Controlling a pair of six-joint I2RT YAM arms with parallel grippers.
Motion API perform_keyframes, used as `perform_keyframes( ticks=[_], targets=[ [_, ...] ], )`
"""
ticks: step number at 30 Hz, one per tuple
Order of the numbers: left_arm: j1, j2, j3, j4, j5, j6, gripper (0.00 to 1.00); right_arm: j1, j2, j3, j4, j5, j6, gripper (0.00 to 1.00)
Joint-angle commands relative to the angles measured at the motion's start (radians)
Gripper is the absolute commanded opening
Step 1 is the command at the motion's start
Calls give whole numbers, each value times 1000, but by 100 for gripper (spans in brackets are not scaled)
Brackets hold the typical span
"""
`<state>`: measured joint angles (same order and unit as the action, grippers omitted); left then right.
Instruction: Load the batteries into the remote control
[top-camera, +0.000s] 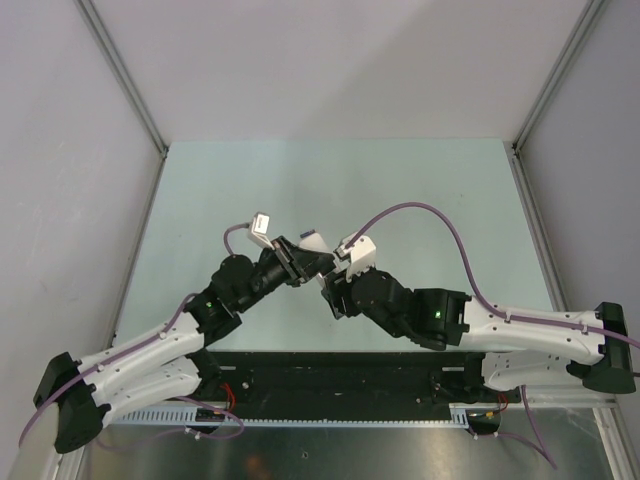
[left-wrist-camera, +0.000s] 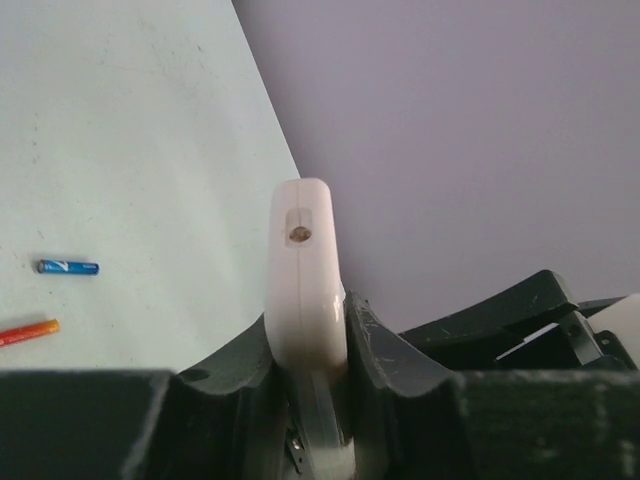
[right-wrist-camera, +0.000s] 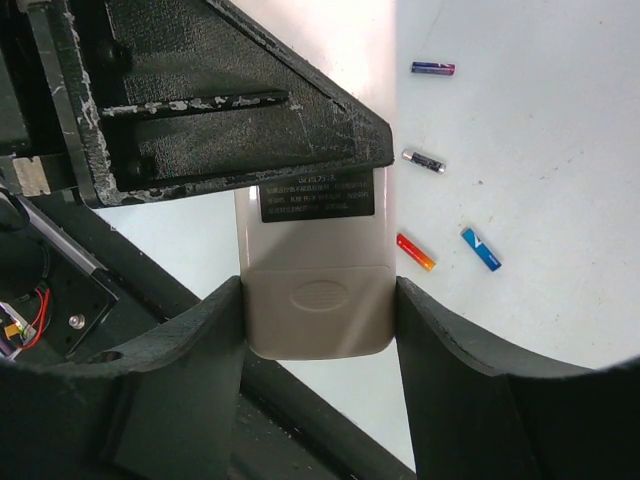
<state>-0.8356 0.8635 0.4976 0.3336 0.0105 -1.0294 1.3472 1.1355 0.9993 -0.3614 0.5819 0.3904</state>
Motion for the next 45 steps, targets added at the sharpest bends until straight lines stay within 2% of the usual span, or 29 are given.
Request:
perform_keyframes(
  ticks=[1,2,3,4,6,7,10,13,16,19,20,23,24,27,30,38,45],
  targets=[
    [-2,-3,-19,51,22,-26,26,7,0,52,48,35,19,33],
    [-2,-3,-21,53,23,-29,22,6,0,52,52,35,18,32],
    [-2,-3,-24,61,25,-31,9,7,0,52,52,29,18,33],
    [-2,-4,-25,61,25,-29,2,6,1,52,50,26,18,35],
    [-2,-7,-30,67,23,-29,0,6,0,52,44,26,22,48],
    [0,-9,-36,67,19,-28,0,7,-6,52,38,29,28,66],
    [4,-35,-56,67,-7,-34,0,7,-42,52,0,48,64,91],
    [41,-64,-80,68,-9,-57,0,6,-83,52,-46,30,82,100],
    [113,-83,-96,73,38,-86,0,-19,-121,45,-94,-33,119,100],
    [187,-84,-111,134,143,-95,0,-91,-173,-11,-82,-141,168,100],
    [219,-84,-114,165,173,-101,0,-158,-190,-42,-39,-186,185,100],
    [260,-64,-134,260,291,-115,0,-291,-278,-167,95,-429,284,100],
    [276,-58,-136,275,311,-115,0,-391,-293,-197,137,-571,312,100],
    [282,-31,-139,329,379,-106,0,-537,-316,-281,283,-839,387,100],
    [282,5,-136,380,433,-110,0,-574,-295,-295,386,-965,413,98],
    [282,68,-111,430,493,-124,0,-579,-192,-295,532,-1097,435,91],
    [279,71,-106,443,502,-136,0,-550,-126,-295,538,-1082,415,75]
  ],
)
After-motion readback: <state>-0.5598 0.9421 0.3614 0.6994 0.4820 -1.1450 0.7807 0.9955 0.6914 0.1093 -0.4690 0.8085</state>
